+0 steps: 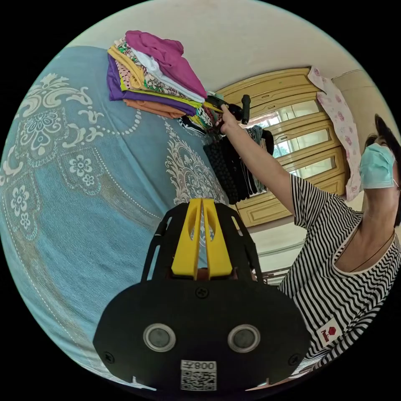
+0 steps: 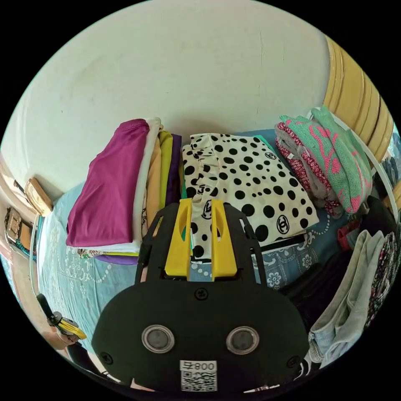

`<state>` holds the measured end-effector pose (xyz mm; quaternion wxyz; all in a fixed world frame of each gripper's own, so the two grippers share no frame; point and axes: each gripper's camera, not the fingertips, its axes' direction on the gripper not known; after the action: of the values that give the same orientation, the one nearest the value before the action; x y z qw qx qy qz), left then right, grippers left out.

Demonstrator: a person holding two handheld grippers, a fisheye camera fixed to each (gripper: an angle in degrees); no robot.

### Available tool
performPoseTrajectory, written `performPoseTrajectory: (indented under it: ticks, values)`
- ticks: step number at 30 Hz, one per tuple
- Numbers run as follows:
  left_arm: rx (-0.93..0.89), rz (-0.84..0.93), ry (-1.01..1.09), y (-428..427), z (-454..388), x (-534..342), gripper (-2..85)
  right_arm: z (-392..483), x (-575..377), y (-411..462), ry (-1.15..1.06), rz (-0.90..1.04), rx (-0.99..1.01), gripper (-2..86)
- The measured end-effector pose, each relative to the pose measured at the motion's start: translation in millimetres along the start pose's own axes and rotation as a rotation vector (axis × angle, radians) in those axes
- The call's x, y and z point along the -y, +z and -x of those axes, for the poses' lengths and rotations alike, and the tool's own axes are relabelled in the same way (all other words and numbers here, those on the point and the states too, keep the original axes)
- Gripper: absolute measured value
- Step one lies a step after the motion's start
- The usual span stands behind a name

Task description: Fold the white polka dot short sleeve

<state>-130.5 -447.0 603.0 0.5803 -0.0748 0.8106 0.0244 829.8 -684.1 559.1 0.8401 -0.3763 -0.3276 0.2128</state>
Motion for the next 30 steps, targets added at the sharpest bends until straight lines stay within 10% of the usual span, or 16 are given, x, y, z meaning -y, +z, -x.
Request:
performPoseTrajectory:
  ticks: [16, 30]
  values:
    - [0.050, 0.013, -0.010, 7, -64, -60, 0.1, 29, -114, -21, 0.116, -0.034, 0.081, 1.2]
    - [0.071, -0.061, 0.072, -18, -211, -118, 0.3, 54, -271, -243, 0.125, -0.404, 0.343, 0.5]
